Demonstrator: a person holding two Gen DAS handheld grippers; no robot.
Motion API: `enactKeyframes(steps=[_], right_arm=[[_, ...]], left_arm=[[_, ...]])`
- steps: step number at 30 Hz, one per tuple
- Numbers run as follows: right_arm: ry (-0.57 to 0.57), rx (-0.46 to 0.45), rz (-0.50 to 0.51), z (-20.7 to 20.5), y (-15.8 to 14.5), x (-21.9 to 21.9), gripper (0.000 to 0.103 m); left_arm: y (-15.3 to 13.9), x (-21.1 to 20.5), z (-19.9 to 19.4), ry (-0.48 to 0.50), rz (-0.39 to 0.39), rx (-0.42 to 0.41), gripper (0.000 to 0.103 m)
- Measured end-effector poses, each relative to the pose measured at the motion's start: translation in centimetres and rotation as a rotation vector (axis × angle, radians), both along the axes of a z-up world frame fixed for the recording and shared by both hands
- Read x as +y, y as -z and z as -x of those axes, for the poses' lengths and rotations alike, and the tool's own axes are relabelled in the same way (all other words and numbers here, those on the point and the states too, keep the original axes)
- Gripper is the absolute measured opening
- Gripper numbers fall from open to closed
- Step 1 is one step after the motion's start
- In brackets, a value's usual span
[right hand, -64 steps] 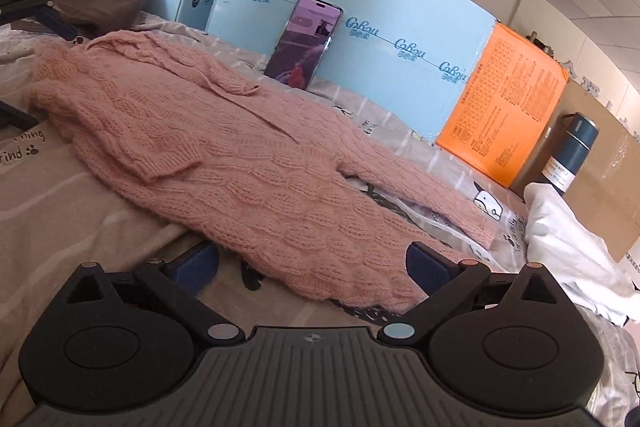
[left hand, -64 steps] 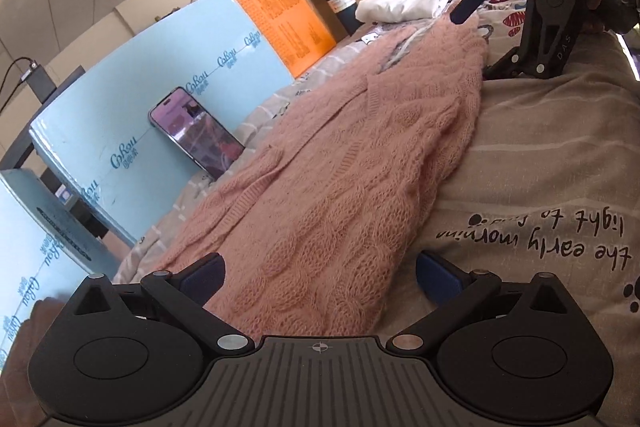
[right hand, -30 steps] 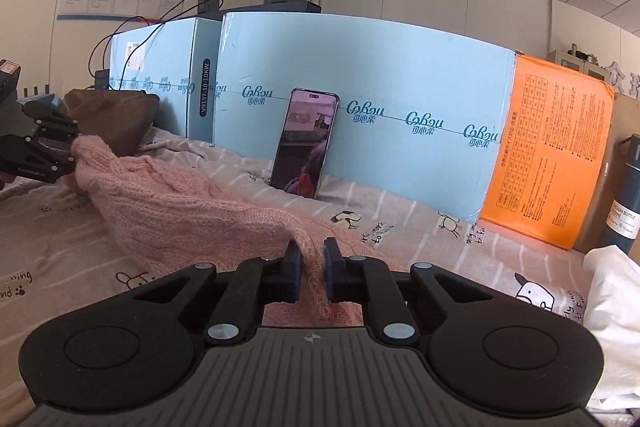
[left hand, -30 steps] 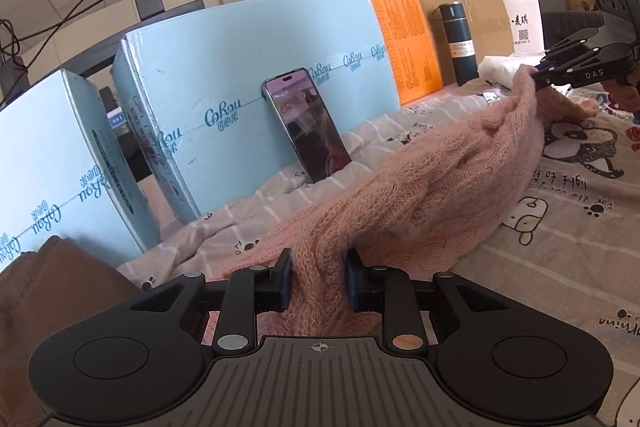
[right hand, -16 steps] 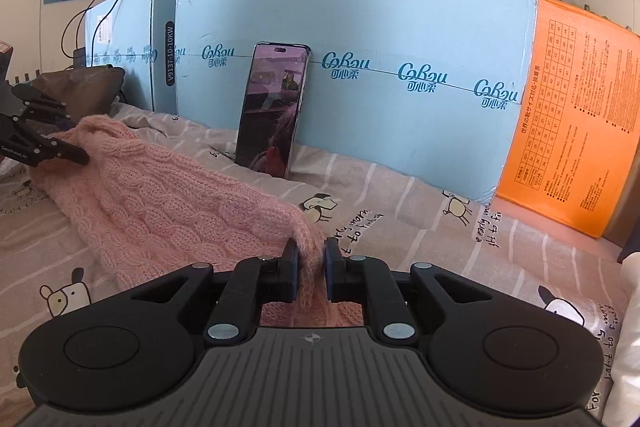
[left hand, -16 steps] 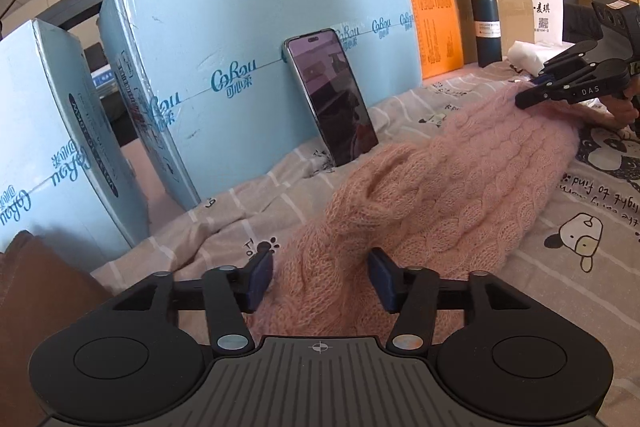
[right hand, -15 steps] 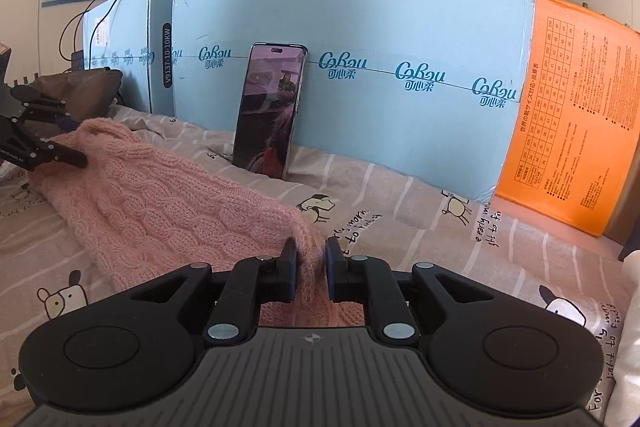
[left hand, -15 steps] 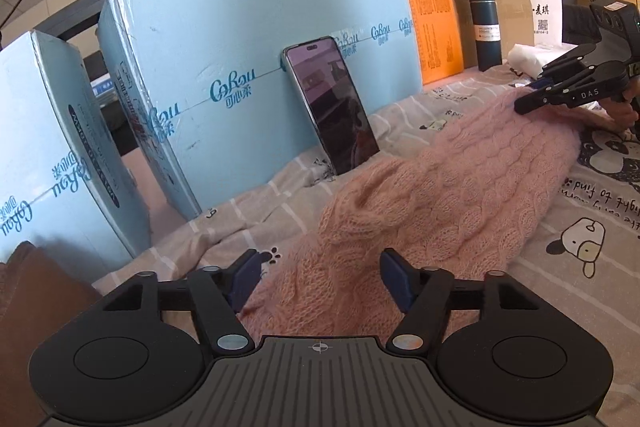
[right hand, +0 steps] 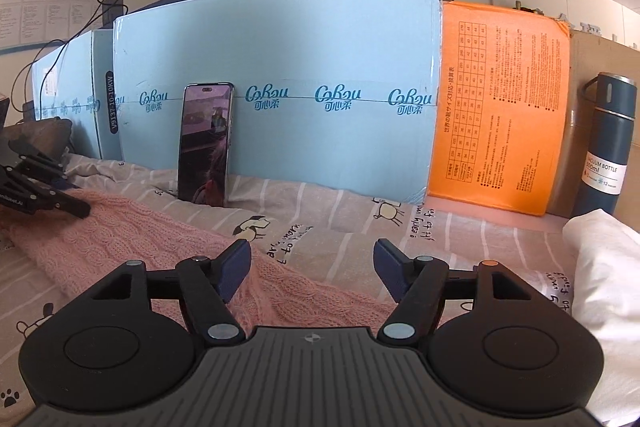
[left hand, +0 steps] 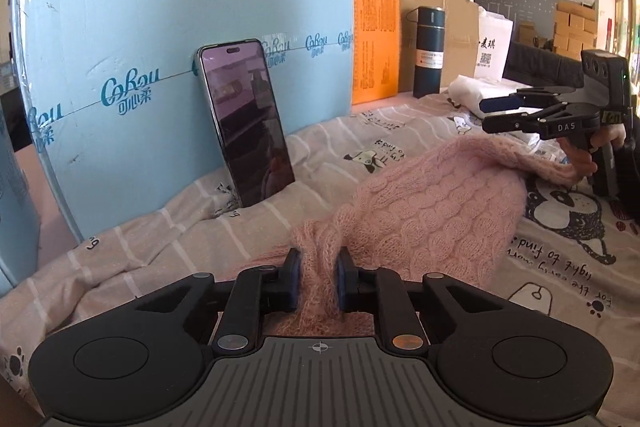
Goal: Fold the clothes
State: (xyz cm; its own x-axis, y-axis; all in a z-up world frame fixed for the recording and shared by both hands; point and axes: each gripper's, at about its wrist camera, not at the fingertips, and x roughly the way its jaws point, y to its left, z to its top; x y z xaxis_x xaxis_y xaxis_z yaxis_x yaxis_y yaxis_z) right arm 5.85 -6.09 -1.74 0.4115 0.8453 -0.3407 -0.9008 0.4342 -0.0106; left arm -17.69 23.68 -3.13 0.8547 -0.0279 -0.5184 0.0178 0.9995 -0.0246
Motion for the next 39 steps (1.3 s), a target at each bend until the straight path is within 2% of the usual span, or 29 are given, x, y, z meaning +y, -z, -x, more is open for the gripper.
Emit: enactKeyframes(steps=[2,5,7,9,11,12,13,15,17,21,24,28,32,35,37,39], right_arm=[[0.025,-0.013,-0.014,0.0,-0.2,-0.3,0.068],[0.076,-0.010,-0.042,0.1,-0.5,-0.7,0.073],[0.118,0.016,-0.068,0.1,-0.7,-1.3,0.073],[0.169,0.044,-0.106,0.3,-1.0,-2.7,0.073],[0.231,0.055,-0.152,0.9,-1.3,-4.8,0.076],[0.260,0.050,-0.167,1.4,-1.3,-5.9,0.076],[0.289,0.039,-0.177,2.1,-1.2,-7.1,0.077],[0.274,0.051,-0.174,3.3,-0.8,-9.2,0.077],[0.236,0.074,-0.156,4.5,-0.2,-10.9,0.077],[0.169,0.079,-0.003,6.4,1.0,-11.3,0.077],[0.179,0.076,0.114,6.6,2.2,-10.7,0.075],[0.161,0.074,0.204,6.0,3.4,-9.9,0.073],[0.184,0.006,0.287,5.3,4.1,-8.9,0.061],[0.218,-0.054,0.292,4.9,4.0,-8.8,0.060],[0.212,-0.052,0.275,4.5,3.9,-8.9,0.059],[0.190,-0.027,0.221,3.6,3.3,-9.2,0.039]], left_arm=[[-0.2,0.8,-0.2,-0.052,0.024,-0.003,0.017],[0.6,0.9,-1.3,-0.150,-0.065,0.043,0.031],[1.3,0.2,-1.4,-0.197,-0.125,0.035,0.062],[1.4,-0.2,-0.7,-0.281,-0.140,0.009,0.071],[0.8,-0.5,0.7,-0.364,-0.091,-0.054,0.074],[0.5,-0.8,1.5,-0.396,-0.061,-0.078,0.082],[0.2,-1.2,2.3,-0.411,-0.042,-0.102,0.086],[-0.5,-2.2,4.1,-0.406,-0.013,-0.160,0.090],[-0.7,-3.0,5.3,-0.397,0.020,-0.193,0.092],[0.4,-3.5,6.1,-0.385,0.091,-0.180,0.092],[1.0,-3.4,6.0,-0.381,0.137,-0.166,0.092],[1.6,-3.4,6.1,-0.343,0.188,-0.159,0.092],[2.0,-3.1,6.1,-0.359,0.208,-0.152,0.092],[2.3,-3.0,6.1,-0.358,0.220,-0.146,0.092],[2.4,-2.8,6.1,-0.352,0.234,-0.142,0.092],[2.6,-2.6,6.1,-0.349,0.251,-0.138,0.092]])
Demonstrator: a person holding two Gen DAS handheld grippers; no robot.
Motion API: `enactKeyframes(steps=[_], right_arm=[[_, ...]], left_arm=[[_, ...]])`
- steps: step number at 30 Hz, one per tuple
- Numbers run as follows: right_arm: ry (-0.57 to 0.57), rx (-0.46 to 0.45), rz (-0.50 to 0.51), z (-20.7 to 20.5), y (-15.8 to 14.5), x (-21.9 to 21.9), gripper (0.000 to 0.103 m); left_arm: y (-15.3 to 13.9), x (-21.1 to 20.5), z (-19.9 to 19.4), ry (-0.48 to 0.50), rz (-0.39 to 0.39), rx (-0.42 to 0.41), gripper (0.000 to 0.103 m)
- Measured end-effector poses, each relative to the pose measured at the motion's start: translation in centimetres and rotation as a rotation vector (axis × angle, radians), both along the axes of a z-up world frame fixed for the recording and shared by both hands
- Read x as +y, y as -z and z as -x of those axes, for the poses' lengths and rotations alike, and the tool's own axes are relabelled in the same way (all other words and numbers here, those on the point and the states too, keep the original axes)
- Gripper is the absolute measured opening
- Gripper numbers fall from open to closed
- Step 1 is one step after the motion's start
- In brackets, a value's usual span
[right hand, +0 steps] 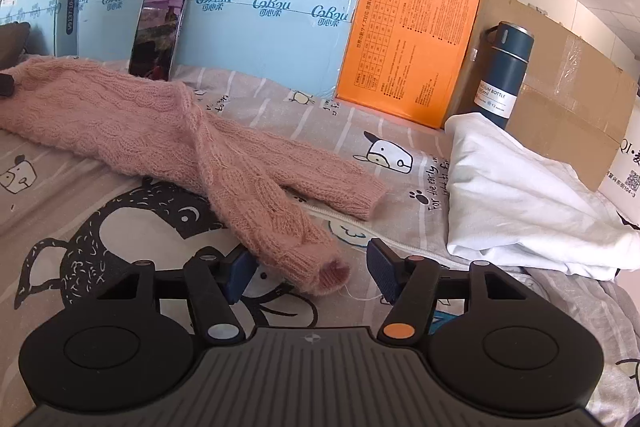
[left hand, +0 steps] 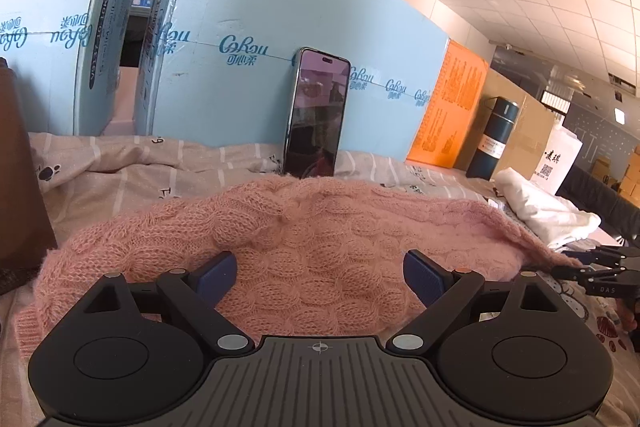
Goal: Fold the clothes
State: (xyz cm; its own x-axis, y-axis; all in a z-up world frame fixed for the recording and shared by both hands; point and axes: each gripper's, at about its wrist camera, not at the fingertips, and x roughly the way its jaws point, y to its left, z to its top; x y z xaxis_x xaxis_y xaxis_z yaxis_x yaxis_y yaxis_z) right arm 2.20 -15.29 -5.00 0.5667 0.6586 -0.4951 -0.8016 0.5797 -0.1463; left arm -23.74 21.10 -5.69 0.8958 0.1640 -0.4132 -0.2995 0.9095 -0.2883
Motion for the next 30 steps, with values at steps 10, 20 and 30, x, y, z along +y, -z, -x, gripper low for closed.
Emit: enactKeyframes(steps=[10,20,30], right_arm=[[0.065,0.217,-0.281,-6.6,-2.5,1.3,0.009],[0.248,0.261,-0.344,-8.5,-5.2,4.3,0.008],[0.441,0.340,-0.143,-10.8,-3.0,5.1,0.010]], left_arm=[[0.1,0.1,0.1,-0.004,0.004,0.004,0.092],[0.3,0.2,-0.1,-0.026,-0.012,0.017,0.092],[0.3,0.2,-0.2,-0.034,-0.024,0.025,0.092]])
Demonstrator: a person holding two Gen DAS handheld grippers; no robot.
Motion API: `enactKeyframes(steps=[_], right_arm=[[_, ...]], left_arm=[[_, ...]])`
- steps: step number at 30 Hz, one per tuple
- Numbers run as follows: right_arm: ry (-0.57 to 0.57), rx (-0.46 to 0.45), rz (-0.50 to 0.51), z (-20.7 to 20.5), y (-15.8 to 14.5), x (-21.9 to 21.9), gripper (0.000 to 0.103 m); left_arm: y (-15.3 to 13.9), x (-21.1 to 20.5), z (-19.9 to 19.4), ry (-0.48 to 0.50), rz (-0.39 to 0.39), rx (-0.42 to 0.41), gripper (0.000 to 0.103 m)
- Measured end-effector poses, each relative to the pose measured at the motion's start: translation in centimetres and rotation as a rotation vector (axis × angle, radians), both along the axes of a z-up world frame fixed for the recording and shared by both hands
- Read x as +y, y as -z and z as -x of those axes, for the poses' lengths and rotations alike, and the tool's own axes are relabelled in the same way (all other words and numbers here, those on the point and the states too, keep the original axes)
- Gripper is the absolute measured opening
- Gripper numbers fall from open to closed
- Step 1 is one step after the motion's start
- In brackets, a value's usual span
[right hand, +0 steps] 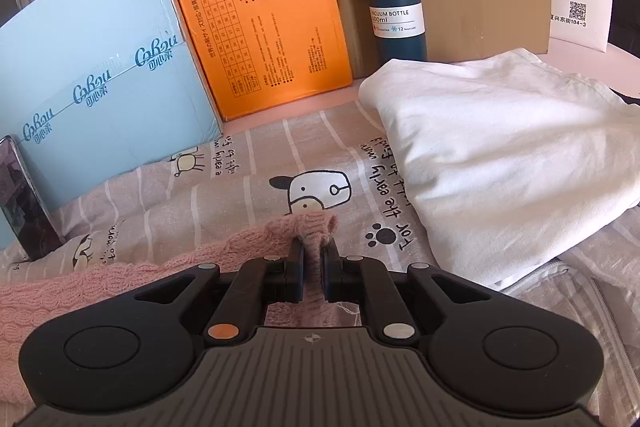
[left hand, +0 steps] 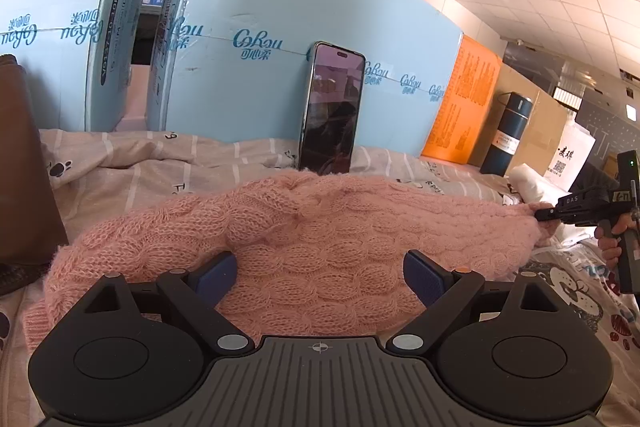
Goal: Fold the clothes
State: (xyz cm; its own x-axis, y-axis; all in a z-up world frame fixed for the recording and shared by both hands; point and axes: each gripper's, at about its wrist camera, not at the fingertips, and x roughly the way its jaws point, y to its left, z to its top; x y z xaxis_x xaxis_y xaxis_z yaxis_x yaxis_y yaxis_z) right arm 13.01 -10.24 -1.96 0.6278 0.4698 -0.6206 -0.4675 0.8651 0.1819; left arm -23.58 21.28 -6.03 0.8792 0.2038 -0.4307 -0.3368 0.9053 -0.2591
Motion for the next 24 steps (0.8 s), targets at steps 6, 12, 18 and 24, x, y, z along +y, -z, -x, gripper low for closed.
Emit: enactKeyframes(steps=[6,12,18,24], right_arm=[[0.030,-0.136,0.042,1.9,-1.4,1.1,0.053],[-0.274,-0.151,-0.089,4.2,-2.6,4.6,0.075],[-0.344,-0.104,-0.132,4.8,-0.7,5.3,0.075],[-0.238,-0.063,-0.206,3.6,0.1,1.8,0.075]], left_arm=[[-1.5,-0.9,-0.3,-0.001,-0.125,-0.017,0.093],[-4.4,-3.0,-6.8,0.202,-0.348,0.043,0.096],[-2.0,-4.5,-15.7,0.370,-0.390,0.308,0.037],[-2.2,-3.9,-16.1,0.314,-0.420,0.296,0.015]])
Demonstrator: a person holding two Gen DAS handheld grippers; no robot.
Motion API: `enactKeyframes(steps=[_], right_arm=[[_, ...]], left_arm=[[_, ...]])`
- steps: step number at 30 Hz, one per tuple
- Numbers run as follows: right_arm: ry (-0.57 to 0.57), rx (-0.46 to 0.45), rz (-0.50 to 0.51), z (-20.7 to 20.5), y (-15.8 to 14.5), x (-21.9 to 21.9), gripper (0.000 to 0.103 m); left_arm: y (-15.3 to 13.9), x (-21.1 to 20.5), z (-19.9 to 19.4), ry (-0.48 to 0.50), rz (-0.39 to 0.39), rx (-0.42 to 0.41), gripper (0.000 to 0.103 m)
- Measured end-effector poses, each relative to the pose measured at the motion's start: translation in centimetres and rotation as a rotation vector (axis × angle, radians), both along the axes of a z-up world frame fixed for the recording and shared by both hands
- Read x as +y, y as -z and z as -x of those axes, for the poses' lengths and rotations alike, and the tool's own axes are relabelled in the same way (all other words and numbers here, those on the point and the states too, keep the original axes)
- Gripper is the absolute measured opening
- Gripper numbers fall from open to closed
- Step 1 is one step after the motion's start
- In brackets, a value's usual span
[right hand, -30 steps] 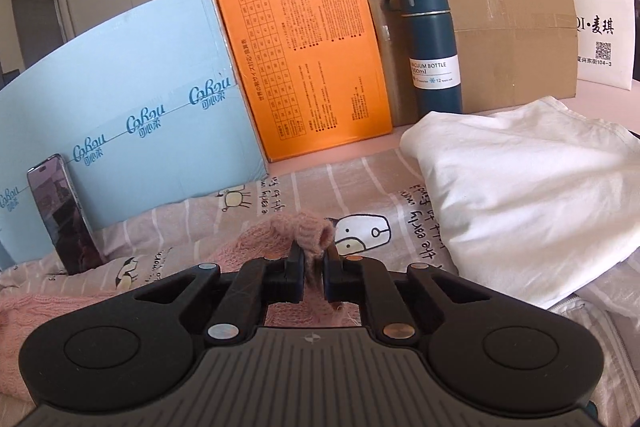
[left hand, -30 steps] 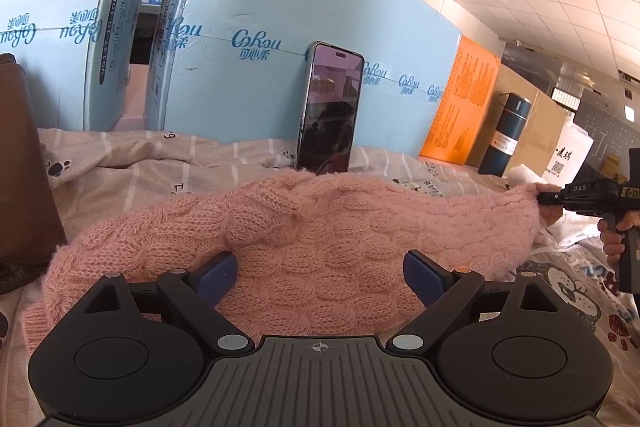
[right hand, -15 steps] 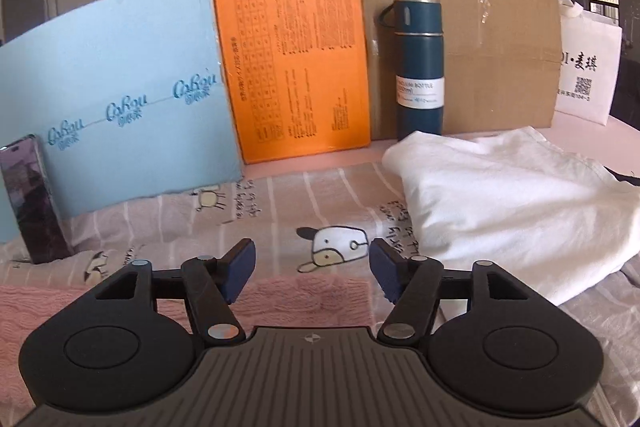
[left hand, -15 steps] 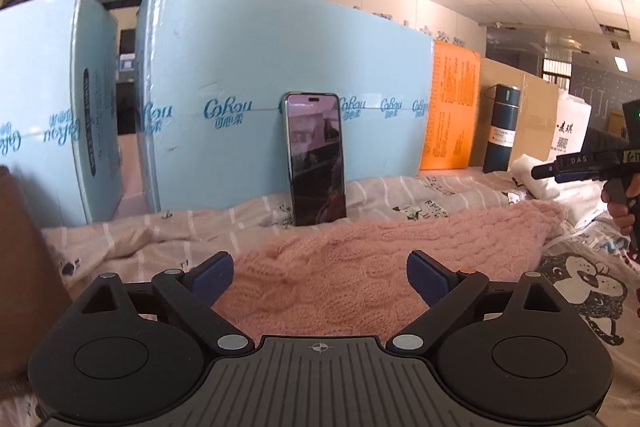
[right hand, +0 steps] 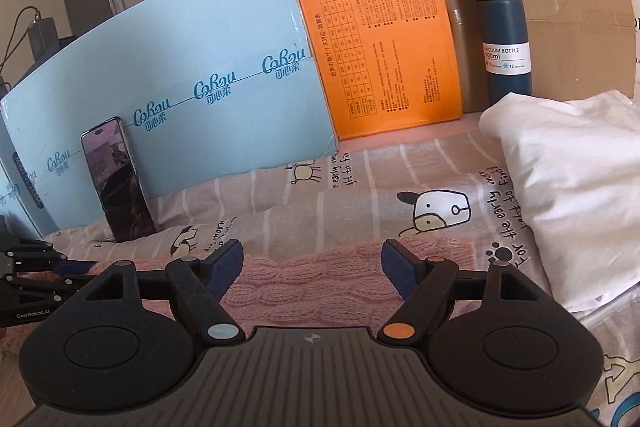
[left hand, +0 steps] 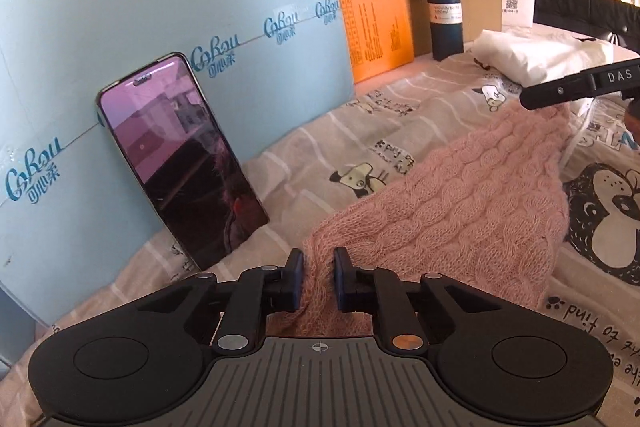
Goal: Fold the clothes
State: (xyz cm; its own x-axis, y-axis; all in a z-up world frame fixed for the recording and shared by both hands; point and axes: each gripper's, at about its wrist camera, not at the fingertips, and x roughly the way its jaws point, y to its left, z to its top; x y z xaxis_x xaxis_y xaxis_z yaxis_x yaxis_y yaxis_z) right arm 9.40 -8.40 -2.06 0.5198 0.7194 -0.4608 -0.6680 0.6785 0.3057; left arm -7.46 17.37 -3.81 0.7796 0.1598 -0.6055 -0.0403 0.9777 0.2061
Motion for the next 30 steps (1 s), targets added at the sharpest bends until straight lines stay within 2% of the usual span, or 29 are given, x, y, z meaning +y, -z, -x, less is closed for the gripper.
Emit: enactKeyframes(steps=[2,5,7,8,9,13,16,18,22,25,30], right_arm=[[0.010,0.025,-0.013,-0.3,0.1,-0.3,0.074],[0.014,0.060,-0.010,-0.4,0.2,-0.3,0.074],[0.021,0.108,0.012,-0.9,1.0,-0.1,0.074],[0.030,0.125,0.016,-1.2,1.4,-0.1,0.074],[0.045,0.137,0.016,-1.5,1.8,-0.2,0.074],[0.098,0.172,-0.029,-2.4,2.3,-1.0,0.074],[0.168,0.177,-0.108,-2.0,1.2,-2.6,0.074],[0.195,0.224,-0.149,-1.5,0.9,-3.7,0.075],[0.218,0.330,-0.191,-0.4,0.6,-5.4,0.078],[0.212,0.416,-0.175,0.2,0.9,-5.3,0.079],[0.222,0.557,-0.212,-0.6,1.7,-3.5,0.082]], left_arm=[[-0.1,0.3,-0.4,-0.007,-0.002,0.010,0.015],[0.7,0.3,-0.6,-0.015,-0.014,0.030,0.023],[0.8,0.4,-0.4,-0.035,-0.014,0.014,0.042],[0.4,0.6,-0.1,-0.056,0.005,-0.010,0.048],[-0.1,0.9,0.2,-0.076,0.022,-0.036,0.058],[-2.1,0.9,3.5,-0.143,0.071,-0.164,0.081],[-3.5,0.9,7.4,-0.233,0.092,-0.249,0.084],[-4.1,1.5,10.2,-0.323,0.121,-0.292,0.086],[-3.9,3.2,15.6,-0.465,0.278,-0.375,0.094],[-3.2,4.1,17.5,-0.506,0.369,-0.413,0.095],[-2.3,5.2,18.7,-0.556,0.444,-0.428,0.095]])
